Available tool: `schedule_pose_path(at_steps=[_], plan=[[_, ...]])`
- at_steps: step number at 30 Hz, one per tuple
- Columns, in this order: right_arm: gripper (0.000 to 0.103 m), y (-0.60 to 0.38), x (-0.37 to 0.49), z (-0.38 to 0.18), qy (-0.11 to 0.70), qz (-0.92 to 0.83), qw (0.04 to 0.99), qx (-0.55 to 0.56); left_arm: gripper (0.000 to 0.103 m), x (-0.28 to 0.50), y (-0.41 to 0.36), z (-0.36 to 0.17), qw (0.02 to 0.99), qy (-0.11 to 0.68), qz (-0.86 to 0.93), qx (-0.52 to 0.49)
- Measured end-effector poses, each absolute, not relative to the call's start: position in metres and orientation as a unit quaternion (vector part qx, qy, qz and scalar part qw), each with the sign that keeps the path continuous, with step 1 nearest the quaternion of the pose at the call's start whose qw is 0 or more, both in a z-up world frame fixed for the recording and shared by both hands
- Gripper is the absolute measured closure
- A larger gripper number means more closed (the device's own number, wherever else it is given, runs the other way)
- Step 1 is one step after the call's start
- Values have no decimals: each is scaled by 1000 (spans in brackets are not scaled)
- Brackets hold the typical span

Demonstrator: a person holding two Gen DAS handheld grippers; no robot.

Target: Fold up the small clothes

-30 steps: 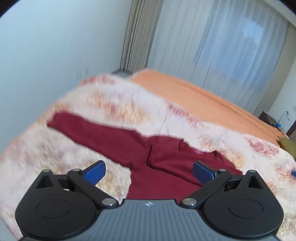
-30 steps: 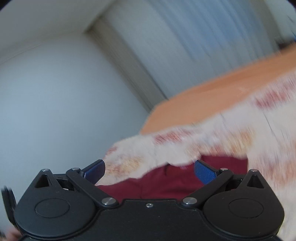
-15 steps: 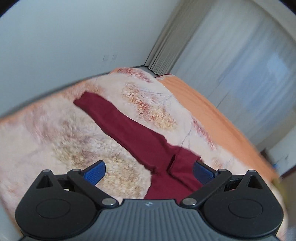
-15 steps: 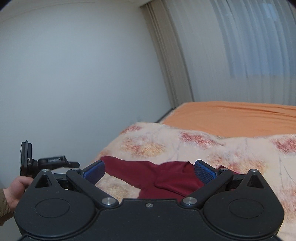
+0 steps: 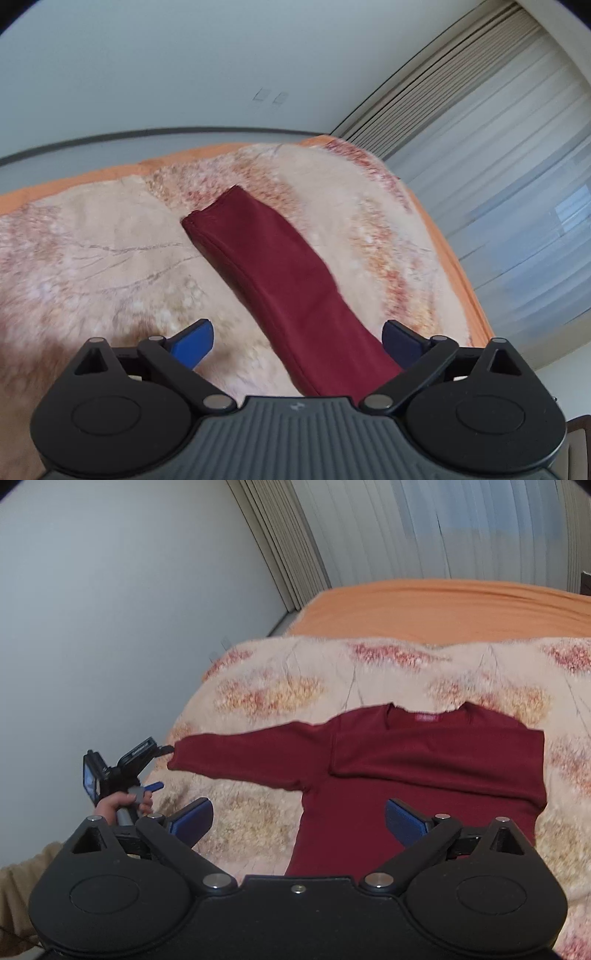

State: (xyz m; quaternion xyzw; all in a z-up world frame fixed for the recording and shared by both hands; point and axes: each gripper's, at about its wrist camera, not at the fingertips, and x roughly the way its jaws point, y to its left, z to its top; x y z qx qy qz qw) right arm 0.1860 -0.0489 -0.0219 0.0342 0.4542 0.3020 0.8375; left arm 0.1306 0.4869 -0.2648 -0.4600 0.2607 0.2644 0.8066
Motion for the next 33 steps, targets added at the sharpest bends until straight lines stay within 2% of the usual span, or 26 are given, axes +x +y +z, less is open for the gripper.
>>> schedule_pose_path(at_steps=[2,4,16,21,24,25,28,33], plan=[[7,-30,182,-24,454,300,839,12,12,140,497,-284,805,266,259,-462],[9,-11,178,-23,456,292,840,-21,13,148,504,-299,800,272,254,-471],[10,43,193,-33,465,295,833,-60,15,172,525,-322,793,246,232,-507],[10,44,192,-32,465,291,834,-62,31,176,527,-324,792,254,229,-505],[10,41,193,-33,470,279,835,-62,52,177,526,-324,794,260,225,-501],[10,39,193,-34,473,273,836,-63,65,177,526,-323,795,264,226,-497],[10,34,198,-41,488,250,834,-66,81,179,522,-316,800,286,254,-461],[13,29,212,-78,527,204,815,-127,90,183,512,-292,824,295,253,-413]])
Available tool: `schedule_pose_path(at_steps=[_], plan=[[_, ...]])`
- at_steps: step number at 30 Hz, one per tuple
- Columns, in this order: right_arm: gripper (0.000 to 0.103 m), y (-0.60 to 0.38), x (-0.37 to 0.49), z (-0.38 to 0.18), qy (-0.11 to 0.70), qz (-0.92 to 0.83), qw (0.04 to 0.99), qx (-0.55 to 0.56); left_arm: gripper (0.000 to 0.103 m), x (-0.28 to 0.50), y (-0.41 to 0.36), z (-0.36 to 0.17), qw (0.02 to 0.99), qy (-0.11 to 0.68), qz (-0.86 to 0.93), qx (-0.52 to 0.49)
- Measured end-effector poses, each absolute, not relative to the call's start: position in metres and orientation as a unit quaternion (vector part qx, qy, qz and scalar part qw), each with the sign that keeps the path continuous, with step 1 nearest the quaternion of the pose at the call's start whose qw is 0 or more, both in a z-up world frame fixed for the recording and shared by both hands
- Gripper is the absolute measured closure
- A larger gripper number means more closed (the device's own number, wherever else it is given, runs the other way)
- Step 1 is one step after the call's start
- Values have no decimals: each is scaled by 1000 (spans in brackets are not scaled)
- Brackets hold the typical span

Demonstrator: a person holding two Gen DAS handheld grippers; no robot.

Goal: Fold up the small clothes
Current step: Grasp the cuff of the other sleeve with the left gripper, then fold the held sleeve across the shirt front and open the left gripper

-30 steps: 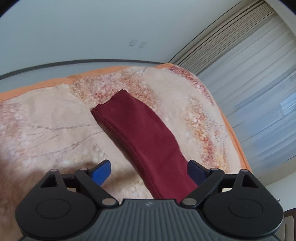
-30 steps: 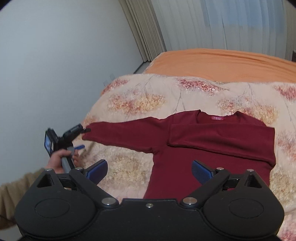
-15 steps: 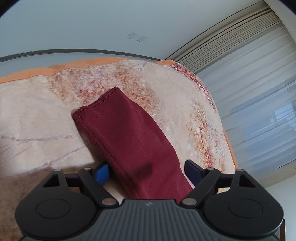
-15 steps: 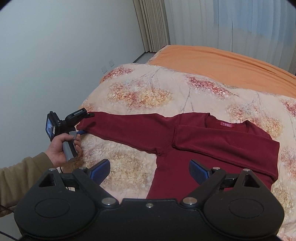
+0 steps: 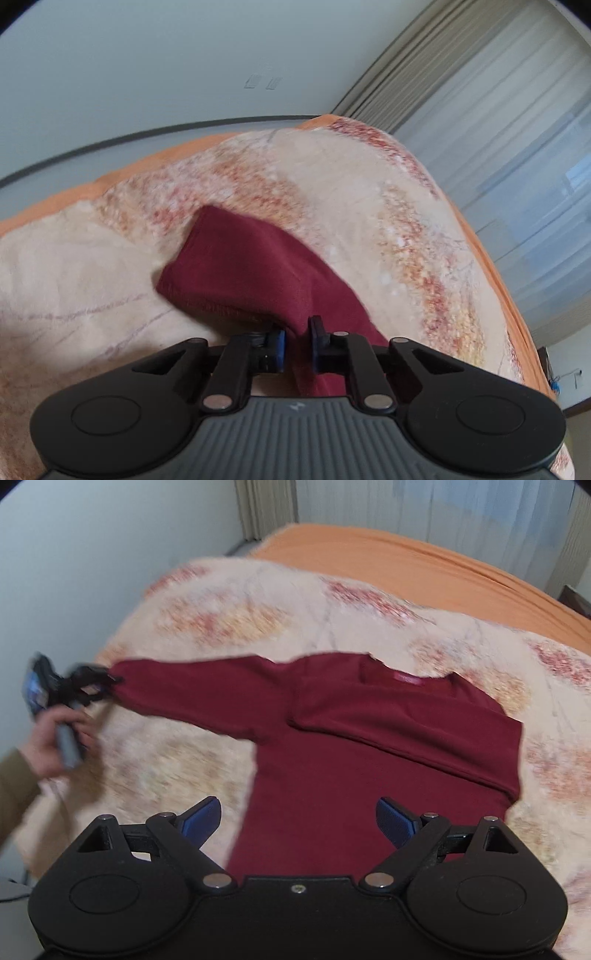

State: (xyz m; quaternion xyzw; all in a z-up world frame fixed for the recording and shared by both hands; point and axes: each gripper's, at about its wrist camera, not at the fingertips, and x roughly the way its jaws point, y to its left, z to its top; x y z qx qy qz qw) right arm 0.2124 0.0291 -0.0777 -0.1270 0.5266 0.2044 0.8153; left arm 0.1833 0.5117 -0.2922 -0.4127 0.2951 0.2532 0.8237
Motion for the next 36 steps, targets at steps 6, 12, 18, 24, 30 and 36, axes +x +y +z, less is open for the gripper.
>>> schedule_pose_path(at_steps=[6,12,18,24,30,36], plan=[[14,2,231,-112,566,132,802,-137,92,194,494,-257,850,301,239,-360],[14,-32,238,-122,574,126,804,-93,94,209,461,-223,873,303,223,-310],[14,-76,250,-126,571,132,810,-31,94,227,403,-188,895,311,192,-256],[13,-143,257,-129,561,118,819,36,94,272,288,-162,926,334,88,-155],[13,-213,255,-134,556,74,824,80,94,322,160,-176,930,361,-8,-73],[11,-265,254,-153,551,45,824,122,94,346,26,-219,916,367,-81,143]])
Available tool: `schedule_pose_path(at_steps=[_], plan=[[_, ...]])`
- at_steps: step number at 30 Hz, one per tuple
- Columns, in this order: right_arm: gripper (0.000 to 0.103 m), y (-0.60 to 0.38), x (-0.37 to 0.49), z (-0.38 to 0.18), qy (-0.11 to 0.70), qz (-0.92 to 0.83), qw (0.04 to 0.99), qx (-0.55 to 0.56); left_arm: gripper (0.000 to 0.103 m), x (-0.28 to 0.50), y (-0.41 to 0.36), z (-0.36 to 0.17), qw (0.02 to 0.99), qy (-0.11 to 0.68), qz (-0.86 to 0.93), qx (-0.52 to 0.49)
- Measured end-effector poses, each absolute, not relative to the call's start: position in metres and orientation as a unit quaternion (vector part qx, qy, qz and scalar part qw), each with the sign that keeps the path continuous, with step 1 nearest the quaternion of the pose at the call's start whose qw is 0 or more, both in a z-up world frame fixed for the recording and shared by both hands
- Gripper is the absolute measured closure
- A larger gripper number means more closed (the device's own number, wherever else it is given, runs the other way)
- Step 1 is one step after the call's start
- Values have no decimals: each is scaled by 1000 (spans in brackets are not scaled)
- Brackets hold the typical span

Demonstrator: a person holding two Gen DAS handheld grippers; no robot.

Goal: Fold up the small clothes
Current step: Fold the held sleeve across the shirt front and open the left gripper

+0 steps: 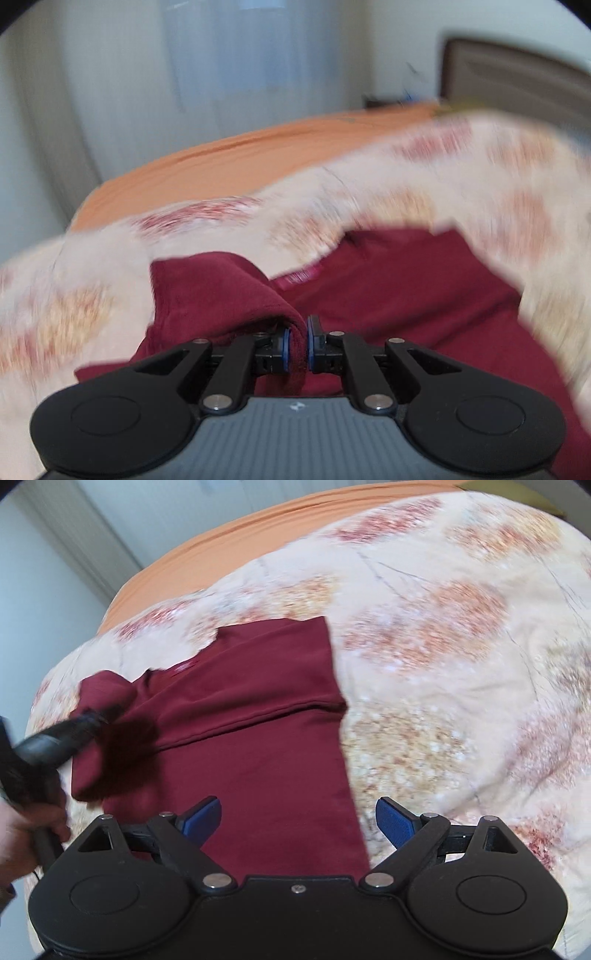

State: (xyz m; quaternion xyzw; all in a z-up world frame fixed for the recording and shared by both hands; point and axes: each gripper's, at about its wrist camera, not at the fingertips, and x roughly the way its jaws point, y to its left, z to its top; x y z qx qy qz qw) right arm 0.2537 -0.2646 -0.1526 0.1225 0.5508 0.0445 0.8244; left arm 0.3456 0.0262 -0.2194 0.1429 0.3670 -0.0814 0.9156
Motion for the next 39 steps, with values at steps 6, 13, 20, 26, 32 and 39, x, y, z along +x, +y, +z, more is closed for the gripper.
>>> schedule_pose_path(at_steps=[6,13,20,26,32,39], plan=[[11,-278,270,-178,563,42,811,153,94,325,-49,-280,870,342,-146,325],[11,-264,353,-211,564,139,745,328,94,315,-33,-294,869,336,-146,331],[18,-232,422,-287,611,122,602,499,94,299,-35,-297,857,297,-161,389],[44,-223,436,-305,622,109,579,516,94,299,-38,-303,856,295,-165,392],[99,-222,440,-298,600,154,627,473,81,301,-19,-296,870,298,-153,362],[99,-267,444,-245,501,220,725,418,37,303,63,-244,921,322,-73,205]])
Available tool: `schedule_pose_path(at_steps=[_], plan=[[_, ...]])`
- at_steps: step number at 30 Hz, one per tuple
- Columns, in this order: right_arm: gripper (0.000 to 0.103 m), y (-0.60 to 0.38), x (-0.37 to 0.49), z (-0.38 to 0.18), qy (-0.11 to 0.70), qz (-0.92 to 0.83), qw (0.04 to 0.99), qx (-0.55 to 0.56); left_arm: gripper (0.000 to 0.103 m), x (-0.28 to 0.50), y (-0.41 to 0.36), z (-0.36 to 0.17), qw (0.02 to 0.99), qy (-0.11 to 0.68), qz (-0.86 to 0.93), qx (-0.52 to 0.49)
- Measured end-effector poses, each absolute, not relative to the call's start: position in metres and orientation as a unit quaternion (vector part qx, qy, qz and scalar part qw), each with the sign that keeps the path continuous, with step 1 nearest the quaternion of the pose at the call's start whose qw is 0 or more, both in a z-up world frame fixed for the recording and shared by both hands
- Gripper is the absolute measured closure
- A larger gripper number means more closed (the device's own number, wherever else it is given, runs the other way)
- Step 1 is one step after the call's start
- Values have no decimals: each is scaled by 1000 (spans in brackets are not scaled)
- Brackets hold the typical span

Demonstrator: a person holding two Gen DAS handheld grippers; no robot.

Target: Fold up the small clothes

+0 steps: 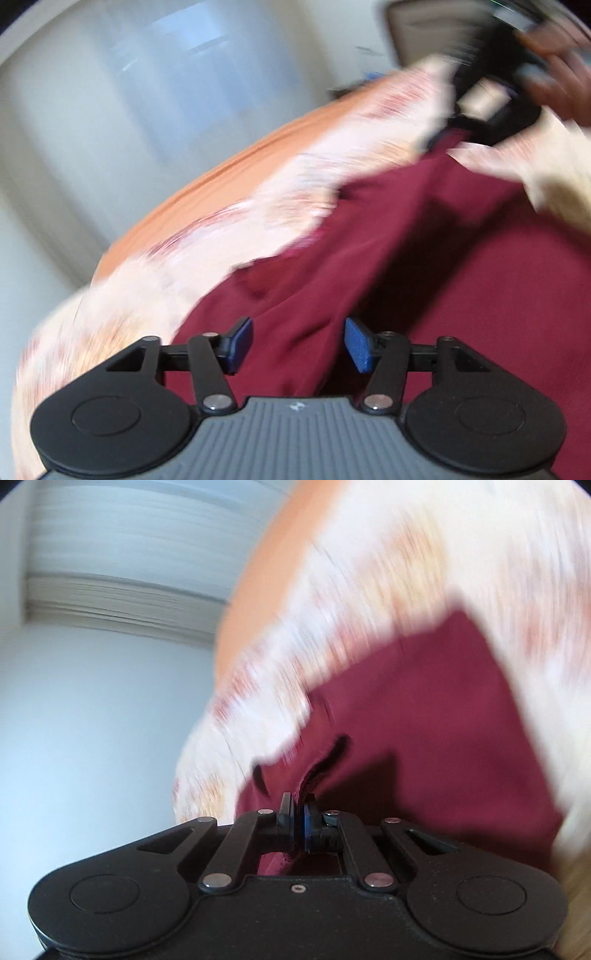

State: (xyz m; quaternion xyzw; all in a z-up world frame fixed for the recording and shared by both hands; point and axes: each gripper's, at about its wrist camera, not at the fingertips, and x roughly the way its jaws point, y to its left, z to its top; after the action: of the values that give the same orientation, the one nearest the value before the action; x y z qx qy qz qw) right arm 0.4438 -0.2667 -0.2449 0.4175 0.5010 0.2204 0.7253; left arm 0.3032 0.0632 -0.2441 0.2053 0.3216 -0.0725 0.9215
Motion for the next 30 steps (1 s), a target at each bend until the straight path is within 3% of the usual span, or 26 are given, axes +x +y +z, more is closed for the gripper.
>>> schedule_pose_path(at_steps=[2,6,11,14,19,25,27,30], plan=[[99,-284,444,-235,495,198,766,361,29,310,98,-230,933,331,-38,136],[99,-297,444,-248,532,150,779,296,29,334,161,-230,932,359,35,48],[99,-295,436,-251,534,151,773,308,33,365,207,-252,913,407,38,-14],[98,-295,431,-255,537,148,769,314,36,375,221,-263,895,433,-4,-104],[98,-288,434,-252,539,155,770,305,38,387,249,-276,872,423,8,-247],[98,-282,438,-248,539,165,771,295,38,396,278,-296,839,429,38,-334],[98,-281,440,-248,539,166,772,294,44,400,280,-303,834,436,35,-337],[98,-279,441,-246,539,169,773,287,67,406,275,-304,839,442,21,-315]])
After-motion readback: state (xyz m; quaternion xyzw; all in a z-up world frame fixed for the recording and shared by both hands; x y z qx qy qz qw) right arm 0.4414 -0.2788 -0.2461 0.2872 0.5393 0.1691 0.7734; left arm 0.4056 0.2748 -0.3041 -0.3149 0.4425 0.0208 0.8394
